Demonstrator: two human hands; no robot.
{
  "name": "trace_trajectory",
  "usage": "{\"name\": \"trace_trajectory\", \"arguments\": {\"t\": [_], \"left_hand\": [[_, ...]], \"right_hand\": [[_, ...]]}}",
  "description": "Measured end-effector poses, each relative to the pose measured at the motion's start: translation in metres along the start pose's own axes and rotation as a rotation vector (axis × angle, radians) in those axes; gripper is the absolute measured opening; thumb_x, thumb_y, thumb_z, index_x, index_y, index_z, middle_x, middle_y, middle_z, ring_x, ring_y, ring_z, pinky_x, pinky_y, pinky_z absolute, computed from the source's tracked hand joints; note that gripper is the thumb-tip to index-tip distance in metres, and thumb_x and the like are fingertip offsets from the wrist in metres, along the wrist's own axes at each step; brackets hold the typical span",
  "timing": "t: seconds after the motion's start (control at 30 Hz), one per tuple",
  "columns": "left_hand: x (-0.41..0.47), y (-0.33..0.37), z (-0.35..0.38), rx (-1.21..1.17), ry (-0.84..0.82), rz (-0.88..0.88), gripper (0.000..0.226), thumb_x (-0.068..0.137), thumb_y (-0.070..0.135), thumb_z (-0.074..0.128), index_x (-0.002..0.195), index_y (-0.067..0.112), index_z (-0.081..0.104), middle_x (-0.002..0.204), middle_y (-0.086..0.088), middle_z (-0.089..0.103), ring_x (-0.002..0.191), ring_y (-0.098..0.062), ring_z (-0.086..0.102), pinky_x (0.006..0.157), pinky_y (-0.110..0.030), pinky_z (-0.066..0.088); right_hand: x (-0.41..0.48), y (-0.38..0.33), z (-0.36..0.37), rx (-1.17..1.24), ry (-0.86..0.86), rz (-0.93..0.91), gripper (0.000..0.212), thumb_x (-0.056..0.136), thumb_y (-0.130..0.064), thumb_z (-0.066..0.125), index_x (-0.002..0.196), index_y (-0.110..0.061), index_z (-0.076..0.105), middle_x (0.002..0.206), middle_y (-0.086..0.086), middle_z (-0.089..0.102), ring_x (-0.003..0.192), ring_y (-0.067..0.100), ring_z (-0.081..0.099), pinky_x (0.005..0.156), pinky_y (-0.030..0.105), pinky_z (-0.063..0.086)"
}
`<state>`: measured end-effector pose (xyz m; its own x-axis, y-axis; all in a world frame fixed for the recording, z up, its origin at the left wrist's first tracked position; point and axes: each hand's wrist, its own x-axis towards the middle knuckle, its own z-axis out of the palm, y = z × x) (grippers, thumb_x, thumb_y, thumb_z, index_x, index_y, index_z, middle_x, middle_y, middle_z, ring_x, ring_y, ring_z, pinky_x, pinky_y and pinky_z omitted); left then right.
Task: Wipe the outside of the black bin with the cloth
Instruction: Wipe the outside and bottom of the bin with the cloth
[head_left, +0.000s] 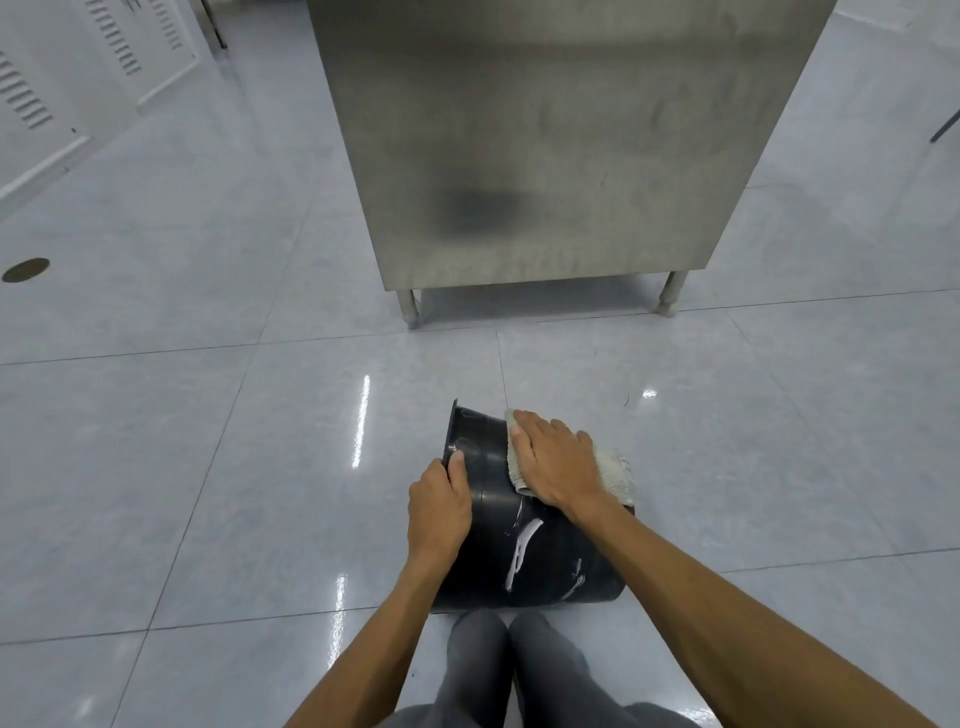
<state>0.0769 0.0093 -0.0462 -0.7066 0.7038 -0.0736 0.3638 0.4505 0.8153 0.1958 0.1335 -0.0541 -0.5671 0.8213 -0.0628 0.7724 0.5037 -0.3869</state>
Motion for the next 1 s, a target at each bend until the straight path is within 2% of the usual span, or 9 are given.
{"name": "trace_trajectory", "arguments": {"t": [0.13,0.27,0.47,0.57,0.7,0.77,0.83,0.93,1.0], "left_hand": [[0.011,0.003,0.003,0.049,-0.008,-0.056,0.047,0.107,0.042,0.033,0.086,0.01,0.06,0.08,-0.006,0.062,0.078,-0.024,0.062,0.074,-0.043,0.055],[0.027,0.015,0.004,0.097,-0.046,-0.081,0.051,0.107,0.043,0.032,0.087,0.007,0.061,0.082,-0.008,0.064,0.08,-0.028,0.063,0.077,-0.045,0.056],[0.021,0.02,-0.002,0.117,-0.047,-0.003,0.048,0.108,0.039,0.034,0.076,0.01,0.056,0.072,-0.004,0.059,0.068,-0.02,0.059,0.061,-0.035,0.048],[0.01,0.015,-0.005,0.067,-0.035,0.037,0.047,0.107,0.038,0.036,0.073,0.012,0.055,0.071,-0.006,0.061,0.066,-0.021,0.06,0.058,-0.034,0.049],[-0.019,0.002,-0.011,-0.065,-0.018,0.044,0.039,0.106,0.037,0.041,0.08,0.012,0.058,0.07,-0.005,0.063,0.062,-0.017,0.062,0.05,-0.018,0.048],[-0.023,-0.004,-0.012,-0.068,-0.081,0.04,0.032,0.105,0.038,0.04,0.096,0.013,0.057,0.081,-0.005,0.066,0.068,-0.015,0.064,0.058,-0.023,0.055],[-0.021,-0.007,-0.016,0.074,-0.14,0.129,0.029,0.105,0.039,0.042,0.12,0.016,0.049,0.108,-0.004,0.066,0.089,-0.017,0.066,0.076,-0.035,0.059],[-0.008,-0.011,-0.036,0.507,-0.163,0.545,0.066,0.1,0.045,0.051,0.153,0.015,0.027,0.155,-0.01,0.035,0.138,-0.028,0.04,0.113,-0.045,0.04],[0.003,-0.005,-0.054,0.811,-0.249,0.793,0.082,0.096,0.063,0.043,0.158,0.012,0.024,0.166,-0.015,0.016,0.151,-0.036,0.019,0.121,-0.053,0.025]], "right_hand": [[-0.021,-0.008,0.01,-0.022,0.138,-0.049,0.063,0.105,-0.048,0.012,0.158,-0.026,0.037,0.153,-0.006,0.051,0.135,0.025,0.048,0.113,0.057,0.034],[-0.043,-0.013,0.026,-0.043,0.226,-0.049,0.058,0.108,-0.046,0.023,0.157,-0.022,0.041,0.159,-0.002,0.047,0.144,0.032,0.043,0.116,0.061,0.033],[-0.059,-0.015,0.031,0.012,0.266,-0.009,0.056,0.102,-0.049,0.033,0.154,-0.03,0.041,0.158,-0.01,0.043,0.146,0.026,0.037,0.12,0.057,0.026],[-0.044,-0.016,0.021,0.082,0.227,0.096,0.059,0.099,-0.052,0.028,0.154,-0.035,0.041,0.153,-0.015,0.047,0.141,0.019,0.039,0.119,0.054,0.023],[-0.034,-0.008,0.011,0.066,0.131,0.15,0.065,0.096,-0.058,0.02,0.152,-0.036,0.046,0.149,-0.015,0.054,0.133,0.018,0.049,0.115,0.054,0.028],[-0.034,-0.005,0.01,0.054,0.12,0.133,0.068,0.095,-0.059,0.017,0.152,-0.036,0.046,0.149,-0.014,0.055,0.133,0.018,0.05,0.115,0.054,0.028],[-0.035,-0.003,0.008,0.036,0.098,0.121,0.07,0.095,-0.06,0.014,0.153,-0.035,0.045,0.151,-0.013,0.053,0.135,0.019,0.049,0.116,0.055,0.027],[-0.033,-0.002,0.004,0.032,0.07,0.092,0.072,0.095,-0.061,0.011,0.154,-0.033,0.043,0.154,-0.012,0.051,0.137,0.02,0.049,0.116,0.055,0.028],[-0.028,0.001,0.0,0.026,0.04,0.07,0.076,0.094,-0.062,0.008,0.155,-0.032,0.042,0.156,-0.011,0.049,0.138,0.02,0.049,0.115,0.054,0.03]]}}
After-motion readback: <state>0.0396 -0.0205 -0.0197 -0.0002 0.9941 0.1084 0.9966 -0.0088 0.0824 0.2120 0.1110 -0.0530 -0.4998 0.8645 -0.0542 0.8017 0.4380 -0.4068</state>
